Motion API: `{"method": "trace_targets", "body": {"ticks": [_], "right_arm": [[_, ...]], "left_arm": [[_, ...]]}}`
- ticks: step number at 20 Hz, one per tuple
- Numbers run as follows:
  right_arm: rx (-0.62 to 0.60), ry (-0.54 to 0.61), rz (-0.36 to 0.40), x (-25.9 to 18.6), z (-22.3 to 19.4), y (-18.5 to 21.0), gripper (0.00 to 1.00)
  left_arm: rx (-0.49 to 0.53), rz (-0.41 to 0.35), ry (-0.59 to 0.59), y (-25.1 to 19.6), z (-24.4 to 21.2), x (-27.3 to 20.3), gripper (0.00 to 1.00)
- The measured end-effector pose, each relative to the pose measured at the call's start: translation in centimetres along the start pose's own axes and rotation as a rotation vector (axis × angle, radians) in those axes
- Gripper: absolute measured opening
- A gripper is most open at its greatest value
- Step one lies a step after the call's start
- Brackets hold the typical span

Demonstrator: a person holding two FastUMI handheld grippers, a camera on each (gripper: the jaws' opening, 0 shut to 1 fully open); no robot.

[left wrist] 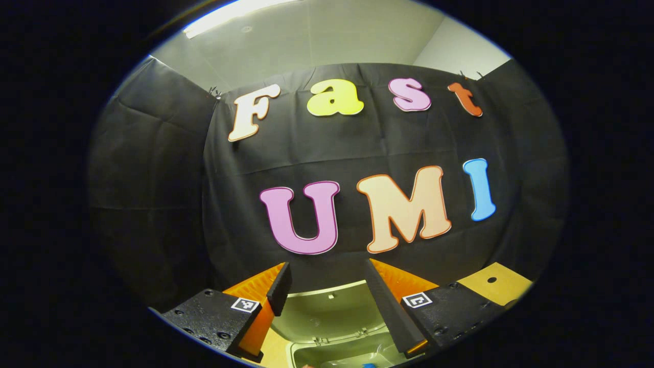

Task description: Press the lid of the desktop garbage bin to open it, pick up the crumpled paper on the desktop and throw it into the bin, then pick up the pop can on the desktop and drop it into the bin, and finally close the garbage bin lid.

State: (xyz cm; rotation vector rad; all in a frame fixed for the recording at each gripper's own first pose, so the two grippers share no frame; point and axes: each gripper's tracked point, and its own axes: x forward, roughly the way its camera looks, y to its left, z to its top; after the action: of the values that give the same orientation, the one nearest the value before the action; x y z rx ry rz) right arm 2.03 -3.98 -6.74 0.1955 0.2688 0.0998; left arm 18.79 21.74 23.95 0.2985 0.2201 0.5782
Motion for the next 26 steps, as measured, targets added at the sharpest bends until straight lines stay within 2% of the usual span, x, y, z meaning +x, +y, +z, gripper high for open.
{"method": "trace_targets", "body": {"ticks": [5, 9, 12, 13, 19, 20, 21, 23, 26], "right_arm": [[-0.010, 0.017, -0.001, 0.3, -0.8, 0.1, 0.96], [-0.012, 0.038, 0.002, 0.7, -1.4, 0.5, 0.96], [-0.023, 0.045, 0.011, 1.0, -1.6, 1.1, 0.96], [-0.027, 0.047, 0.015, 1.0, -1.8, 1.3, 0.96], [-0.043, 0.068, 0.032, 1.4, -2.5, 2.3, 0.96], [-0.053, 0.066, 0.024, 1.4, -2.3, 2.3, 0.96], [-0.062, 0.064, 0.020, 1.3, -2.2, 2.2, 0.96], [-0.067, 0.062, 0.024, 1.1, -2.1, 2.4, 0.96], [-0.063, 0.066, 0.030, 0.9, -2.2, 2.4, 0.96]], "left_arm": [[-0.008, 0.033, 0.044, 0.6, -1.8, 2.0, 0.86], [-0.080, -0.015, 0.048, -0.5, -2.6, 1.1, 0.85], [-0.084, -0.051, 0.016, -0.9, -2.7, -0.6, 0.84], [-0.089, -0.062, 0.005, -1.1, -2.7, -1.2, 0.89], [-0.107, -0.135, -0.002, -3.0, -4.7, -5.7, 0.89], [-0.110, -0.140, -0.002, -3.3, -5.4, -6.5, 0.84], [-0.109, -0.147, -0.006, -3.6, -5.9, -7.1, 0.89], [-0.091, -0.174, -0.002, -4.6, -7.3, -8.5, 0.84], [-0.094, -0.238, 0.083, -7.1, -11.3, -10.0, 0.83]]}}
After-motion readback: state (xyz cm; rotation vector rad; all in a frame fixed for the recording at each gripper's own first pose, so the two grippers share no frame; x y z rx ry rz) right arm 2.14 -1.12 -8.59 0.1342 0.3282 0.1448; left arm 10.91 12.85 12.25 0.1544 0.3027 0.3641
